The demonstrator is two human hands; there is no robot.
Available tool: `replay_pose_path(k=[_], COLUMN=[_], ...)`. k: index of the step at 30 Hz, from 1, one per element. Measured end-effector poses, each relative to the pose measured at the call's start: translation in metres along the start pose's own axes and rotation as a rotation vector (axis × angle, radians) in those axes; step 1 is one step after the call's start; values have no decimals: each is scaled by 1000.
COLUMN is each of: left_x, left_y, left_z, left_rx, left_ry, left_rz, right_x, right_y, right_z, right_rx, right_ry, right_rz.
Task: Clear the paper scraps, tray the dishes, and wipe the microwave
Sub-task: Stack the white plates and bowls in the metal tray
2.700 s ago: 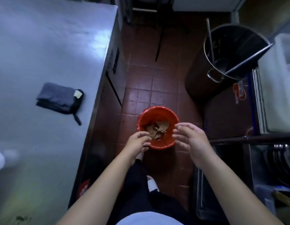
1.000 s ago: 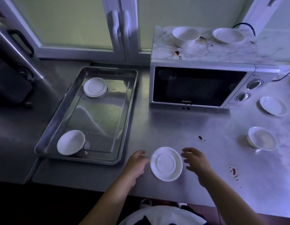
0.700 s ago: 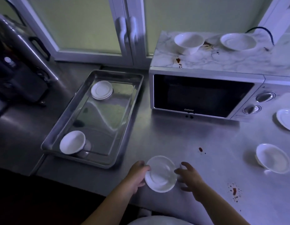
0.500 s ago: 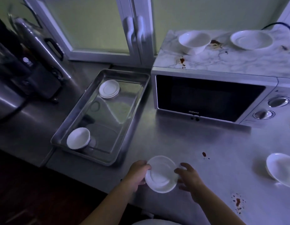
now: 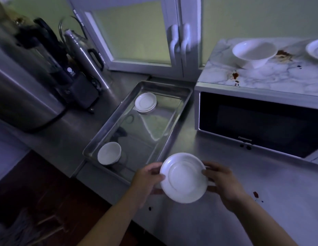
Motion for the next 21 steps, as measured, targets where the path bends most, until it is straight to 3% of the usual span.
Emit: replay_pose_path(k=[12, 17, 21], left_x=[-185, -319, -407], left_y=[111, 152, 144], left_z=[-90, -115, -130], left_rx=[-89, -223, -262], left_ry=[-95, -133, -70], left_rz=[257, 19, -42], right_x=[-57, -62, -59], right_y=[-145, -181, -182], right_z=[24, 21, 17], right_rx=[-60, -145, -184], right_ry=[-10, -22, -8], right_rz=[-298, -483, -602])
Point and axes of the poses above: each hand's wrist, its own x-axis away from the middle knuckle, its own y-axis out of the back of the hand, z = x × y, the point moved 6 cm from there along -x, towards the middle knuckle, and after that the axes turned 8 degrees about -z, right-handed, at the moved point
